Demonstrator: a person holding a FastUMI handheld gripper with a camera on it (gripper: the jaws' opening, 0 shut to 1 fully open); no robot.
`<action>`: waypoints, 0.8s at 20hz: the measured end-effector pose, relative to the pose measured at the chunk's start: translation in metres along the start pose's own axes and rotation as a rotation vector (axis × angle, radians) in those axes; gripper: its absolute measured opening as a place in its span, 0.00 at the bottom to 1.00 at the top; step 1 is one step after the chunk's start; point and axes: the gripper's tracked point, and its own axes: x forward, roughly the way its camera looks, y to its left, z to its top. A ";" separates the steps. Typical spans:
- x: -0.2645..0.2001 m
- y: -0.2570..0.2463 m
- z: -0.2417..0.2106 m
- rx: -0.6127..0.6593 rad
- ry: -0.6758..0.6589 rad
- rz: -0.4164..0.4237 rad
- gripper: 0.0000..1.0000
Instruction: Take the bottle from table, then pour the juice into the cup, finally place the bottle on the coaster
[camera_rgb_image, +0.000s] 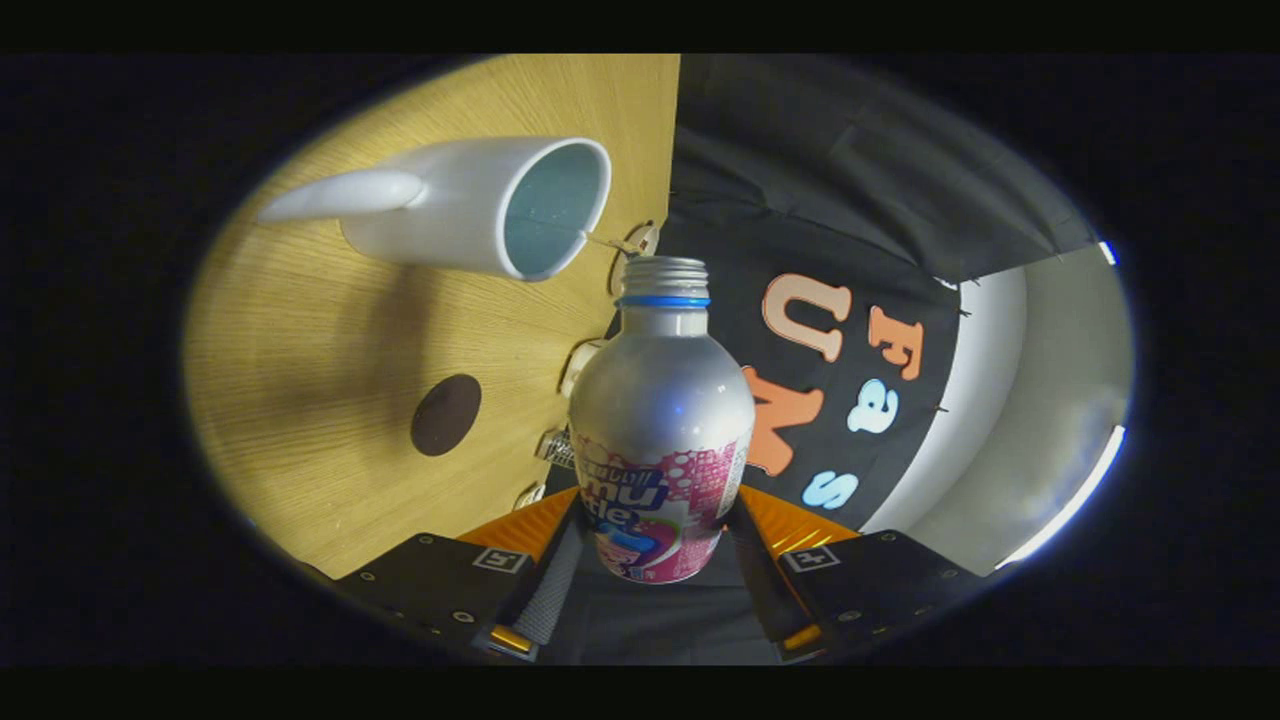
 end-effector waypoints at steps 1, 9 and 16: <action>0.000 0.000 0.001 -0.008 -0.003 0.001 0.76; 0.000 -0.002 0.005 -0.046 -0.014 0.011 0.77; 0.001 -0.009 0.009 -0.078 -0.029 0.007 0.77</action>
